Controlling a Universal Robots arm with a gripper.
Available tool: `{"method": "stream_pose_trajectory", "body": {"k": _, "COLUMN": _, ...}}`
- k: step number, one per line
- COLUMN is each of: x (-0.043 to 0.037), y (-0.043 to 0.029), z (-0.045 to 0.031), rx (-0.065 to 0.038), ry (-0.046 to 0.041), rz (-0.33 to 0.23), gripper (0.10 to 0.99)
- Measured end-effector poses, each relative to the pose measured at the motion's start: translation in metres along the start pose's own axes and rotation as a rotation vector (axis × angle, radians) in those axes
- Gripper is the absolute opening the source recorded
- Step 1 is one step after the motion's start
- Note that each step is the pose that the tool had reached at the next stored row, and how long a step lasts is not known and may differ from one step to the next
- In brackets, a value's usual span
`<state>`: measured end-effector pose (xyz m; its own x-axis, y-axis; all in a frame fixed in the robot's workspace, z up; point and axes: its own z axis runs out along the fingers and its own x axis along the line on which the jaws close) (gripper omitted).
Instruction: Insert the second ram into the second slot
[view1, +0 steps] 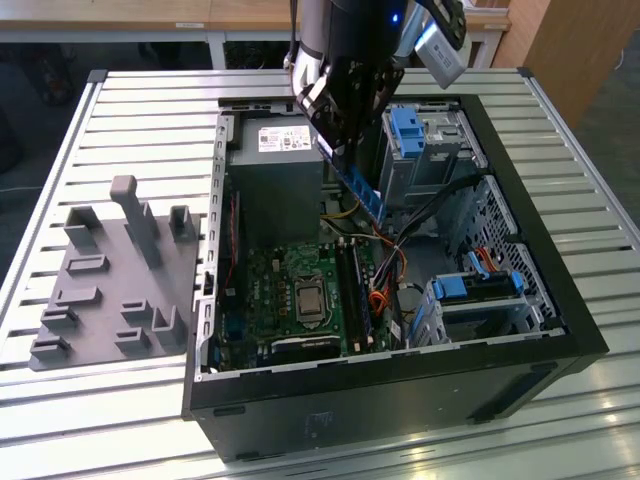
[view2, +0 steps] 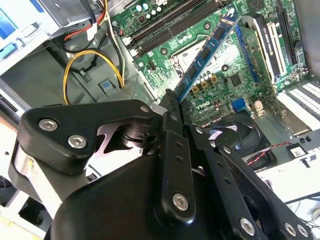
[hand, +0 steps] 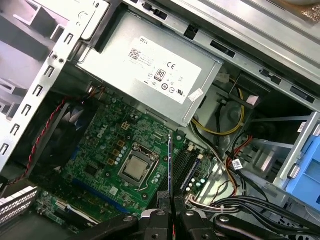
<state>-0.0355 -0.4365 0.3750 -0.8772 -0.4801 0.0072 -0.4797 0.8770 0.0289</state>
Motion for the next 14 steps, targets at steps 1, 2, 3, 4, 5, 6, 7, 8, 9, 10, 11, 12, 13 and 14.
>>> {"method": "stream_pose_trajectory", "body": {"k": 1, "x": 0.0000, "y": 0.0000, "z": 0.0003, "rx": 0.000, "ry": 0.0000, "rz": 0.001, "gripper": 0.137}}
{"method": "stream_pose_trajectory", "body": {"k": 2, "x": 0.0000, "y": 0.0000, "z": 0.0004, "rx": 0.000, "ry": 0.0000, "rz": 0.002, "gripper": 0.137}}
{"method": "stream_pose_trajectory", "body": {"k": 3, "x": 0.0000, "y": 0.0000, "z": 0.0005, "rx": 0.000, "ry": 0.0000, "rz": 0.003, "gripper": 0.137}}
{"method": "stream_pose_trajectory", "body": {"k": 4, "x": 0.0000, "y": 0.0000, "z": 0.0005, "rx": 0.000, "ry": 0.0000, "rz": 0.003, "gripper": 0.137}}
{"method": "stream_pose_trajectory", "body": {"k": 5, "x": 0.0000, "y": 0.0000, "z": 0.0005, "rx": 0.000, "ry": -0.0001, "rz": 0.003, "gripper": 0.137}}
{"method": "stream_pose_trajectory", "body": {"k": 6, "x": 0.0000, "y": 0.0000, "z": 0.0005, "rx": 0.000, "ry": -0.0001, "rz": 0.004, "gripper": 0.137}}
{"method": "stream_pose_trajectory", "body": {"k": 7, "x": 0.0000, "y": 0.0000, "z": 0.0005, "rx": 0.000, "ry": -0.0001, "rz": 0.004, "gripper": 0.137}}
{"method": "stream_pose_trajectory", "body": {"k": 8, "x": 0.0000, "y": 0.0000, "z": 0.0005, "rx": 0.000, "ry": -0.0001, "rz": 0.005, "gripper": 0.137}}
{"method": "stream_pose_trajectory", "body": {"k": 9, "x": 0.0000, "y": 0.0000, "z": 0.0005, "rx": 0.000, "ry": -0.0001, "rz": 0.005, "gripper": 0.137}}
{"method": "stream_pose_trajectory", "body": {"k": 10, "x": 0.0000, "y": 0.0000, "z": 0.0005, "rx": 0.000, "ry": -0.0001, "rz": 0.006, "gripper": 0.137}}
{"method": "stream_pose_trajectory", "body": {"k": 11, "x": 0.0000, "y": 0.0000, "z": 0.0005, "rx": 0.000, "ry": -0.0002, "rz": 0.006, "gripper": 0.137}}
{"method": "stream_pose_trajectory", "body": {"k": 12, "x": 0.0000, "y": 0.0000, "z": 0.0005, "rx": 0.000, "ry": -0.0002, "rz": 0.007, "gripper": 0.137}}
{"method": "stream_pose_trajectory", "body": {"k": 13, "x": 0.0000, "y": 0.0000, "z": 0.0005, "rx": 0.000, "ry": -0.0002, "rz": 0.008, "gripper": 0.137}}
{"method": "stream_pose_trajectory", "body": {"k": 14, "x": 0.0000, "y": 0.0000, "z": 0.0005, "rx": 0.000, "ry": -0.0002, "rz": 0.008, "gripper": 0.137}}
